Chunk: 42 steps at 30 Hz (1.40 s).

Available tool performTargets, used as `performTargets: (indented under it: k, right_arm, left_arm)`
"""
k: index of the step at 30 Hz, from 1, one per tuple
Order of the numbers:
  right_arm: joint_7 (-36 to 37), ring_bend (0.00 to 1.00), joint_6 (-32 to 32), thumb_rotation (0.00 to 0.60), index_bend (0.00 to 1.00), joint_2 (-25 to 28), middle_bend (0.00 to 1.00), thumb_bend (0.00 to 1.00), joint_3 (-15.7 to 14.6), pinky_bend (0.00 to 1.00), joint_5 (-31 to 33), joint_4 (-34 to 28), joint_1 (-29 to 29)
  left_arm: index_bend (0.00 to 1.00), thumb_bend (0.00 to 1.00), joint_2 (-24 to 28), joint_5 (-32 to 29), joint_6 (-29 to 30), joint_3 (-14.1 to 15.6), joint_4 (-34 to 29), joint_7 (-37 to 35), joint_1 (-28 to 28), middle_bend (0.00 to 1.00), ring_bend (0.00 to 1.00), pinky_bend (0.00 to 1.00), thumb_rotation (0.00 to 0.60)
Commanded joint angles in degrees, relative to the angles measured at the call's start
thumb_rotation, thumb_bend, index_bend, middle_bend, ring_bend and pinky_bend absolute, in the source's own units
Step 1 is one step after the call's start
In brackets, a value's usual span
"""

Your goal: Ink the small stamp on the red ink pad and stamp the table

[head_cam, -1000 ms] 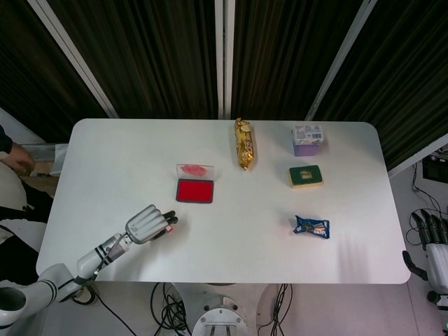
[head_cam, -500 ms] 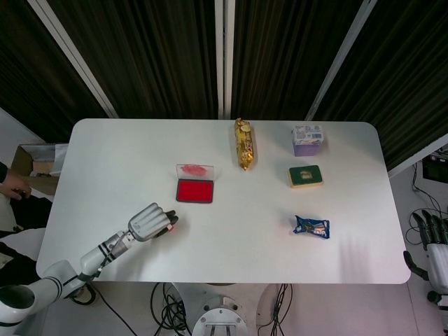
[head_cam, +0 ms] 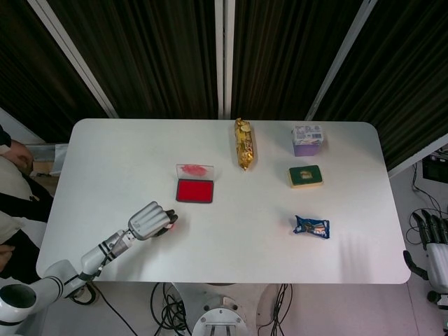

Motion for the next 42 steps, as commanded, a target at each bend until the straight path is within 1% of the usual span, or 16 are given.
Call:
performTargets:
  k: [1,4,7,12,17,19,22,26,32,37,42]
  right_arm:
    - [0.0,0.00,0.0,0.600,0.00,0.0,0.00,0.27,0.0,0.00,0.0,0.0,0.0]
    - [-0.1,0.00,0.2,0.600,0.00,0.1,0.00,0.27,0.0,0.00,-0.1,-0.1,0.0]
    - [-0.1,0.00,0.3,0.600,0.00,0.2,0.00,0.28,0.1,0.00,-0.1,-0.2,0.0]
    - [0.0,0.00,0.2,0.600,0.00,0.1,0.00,0.28,0.1,0.00,-0.1,-0.2,0.0]
    - [0.0,0.00,0.1,0.600,0.00,-0.1,0.00,0.28,0.0,0.00,-0.4,-0.3,0.2]
    - [0.0,0.00,0.2,0.600,0.00,-0.1,0.00,0.28,0.0,0.00,-0.4,-0.3,0.1]
    - [0.2,0.00,0.3,0.600,0.00,0.0,0.00,0.28,0.0,0.00,-0.2,-0.2,-0.1]
    - [0.6,0.00,0.5,0.600,0.00,0.3,0.00,0.28,0.0,0.00,0.0,0.0,-0.4]
    - [1.2,0.00,0.5,0.600,0.00,0.6,0.00,0.28,0.1,0.00,0.3,0.1,-0.5]
    - [1.4,0.00,0.0,0.600,0.00,0.6,0.00,0.28,0.2,0.00,0.5,0.3,-0.3]
    - [1.6,0.00,-1.3,0.600,0.00,0.2,0.00,0.29,0.4,0.00,1.2,1.0,0.2]
  left_arm:
    - [0.56,0.32,0.3,-0.2,0.0,-0.1,-0.5,-0.2,-0.3,0.57,1.00,1.00,0.600]
    - [0.56,0.33,1.2,-0.7,-0.1,-0.5,-2.0,-1.1,-0.8,0.57,1.00,1.00,0.600]
    - [0.57,0.33,2.7,-1.9,-0.8,-1.5,-5.0,-3.1,-1.7,0.58,1.00,1.00,0.600]
    - [0.59,0.34,5.6,-4.3,-3.3,-4.8,-10.5,-5.0,-4.9,0.59,1.00,1.00,0.600]
    - [0.60,0.35,6.0,-8.4,-9.5,-9.3,-13.7,-7.4,-9.6,0.61,1.00,1.00,0.600]
    - [0.60,0.35,5.5,-9.7,-12.2,-10.5,-13.9,-7.8,-11.4,0.61,1.00,1.00,0.600]
    - [0.61,0.35,4.2,-11.9,-17.3,-11.8,-13.2,-8.3,-14.1,0.62,1.00,1.00,0.600]
    - [0.61,0.35,1.6,-15.0,-23.1,-13.3,-10.0,-9.3,-16.7,0.62,1.00,1.00,0.600]
    - [0.61,0.37,-1.1,-18.4,-29.6,-14.2,-5.3,-11.8,-19.3,0.62,1.00,1.00,0.600]
    - [0.61,0.38,-2.3,-19.1,-31.6,-14.1,-2.0,-13.8,-20.3,0.62,1.00,1.00,0.600]
    - [0.61,0.38,-3.7,-18.5,-29.3,-13.5,0.7,-16.8,-19.7,0.62,1.00,1.00,0.600]
